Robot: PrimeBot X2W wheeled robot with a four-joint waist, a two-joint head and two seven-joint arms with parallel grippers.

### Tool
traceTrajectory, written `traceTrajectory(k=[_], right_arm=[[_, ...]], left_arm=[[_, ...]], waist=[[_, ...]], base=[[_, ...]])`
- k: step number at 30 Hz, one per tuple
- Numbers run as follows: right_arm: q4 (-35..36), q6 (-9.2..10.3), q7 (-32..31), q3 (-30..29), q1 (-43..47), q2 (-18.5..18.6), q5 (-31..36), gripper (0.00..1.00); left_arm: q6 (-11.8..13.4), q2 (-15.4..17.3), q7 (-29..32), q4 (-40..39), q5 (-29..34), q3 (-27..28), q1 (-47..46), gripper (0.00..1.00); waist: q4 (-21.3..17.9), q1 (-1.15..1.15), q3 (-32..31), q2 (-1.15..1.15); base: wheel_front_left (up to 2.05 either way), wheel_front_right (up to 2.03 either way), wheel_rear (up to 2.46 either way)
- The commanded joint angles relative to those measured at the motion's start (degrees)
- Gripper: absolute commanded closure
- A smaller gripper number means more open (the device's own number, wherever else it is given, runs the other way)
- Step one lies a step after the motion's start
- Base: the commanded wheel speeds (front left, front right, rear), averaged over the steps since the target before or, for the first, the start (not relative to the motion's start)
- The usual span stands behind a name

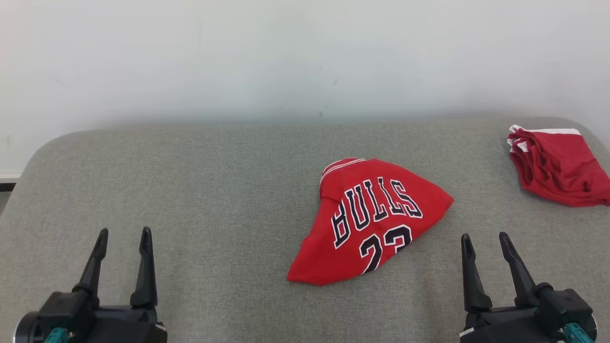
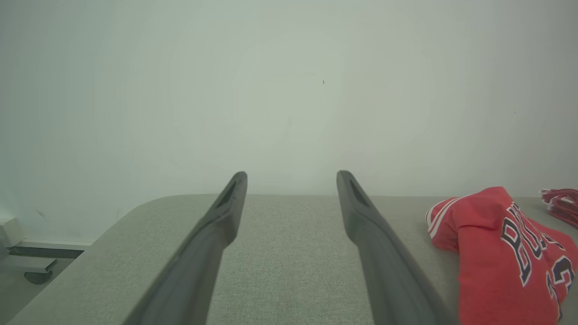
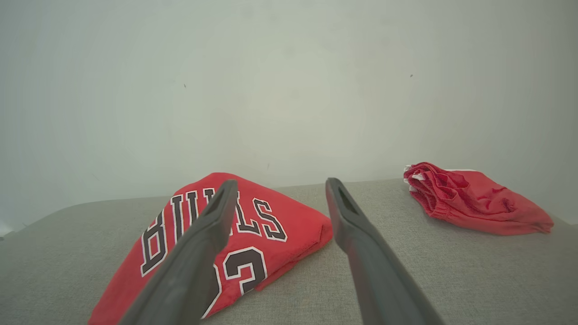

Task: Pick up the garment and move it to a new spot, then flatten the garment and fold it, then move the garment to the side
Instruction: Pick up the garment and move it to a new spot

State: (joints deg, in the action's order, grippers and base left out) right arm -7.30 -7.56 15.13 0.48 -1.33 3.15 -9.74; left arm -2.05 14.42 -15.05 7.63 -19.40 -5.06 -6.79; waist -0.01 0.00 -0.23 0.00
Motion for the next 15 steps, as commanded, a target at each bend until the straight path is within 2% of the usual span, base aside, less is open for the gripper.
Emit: traceTrajectory(k=[1,15], right_arm=[[-0.1,0.16,0.0,-0.3,0.7,0.4,-0.2,0.00],[-1.4,0.17,0.0,-0.4,1.1,0.5,-0.6,0.00]], left_arm=[[-0.1,-1.0,-0.2,-0.9,0.7,0.7,1.6,0.00],[-3.1,-4.2,-0.2,-0.5,3.4,4.8,5.5,0.00]], waist=[[0.0,0.00,-0.1,0.00],[0.0,0.00,-0.1,0.00]], base=[[0.00,0.00,0.00],[0.00,0.00,0.00]])
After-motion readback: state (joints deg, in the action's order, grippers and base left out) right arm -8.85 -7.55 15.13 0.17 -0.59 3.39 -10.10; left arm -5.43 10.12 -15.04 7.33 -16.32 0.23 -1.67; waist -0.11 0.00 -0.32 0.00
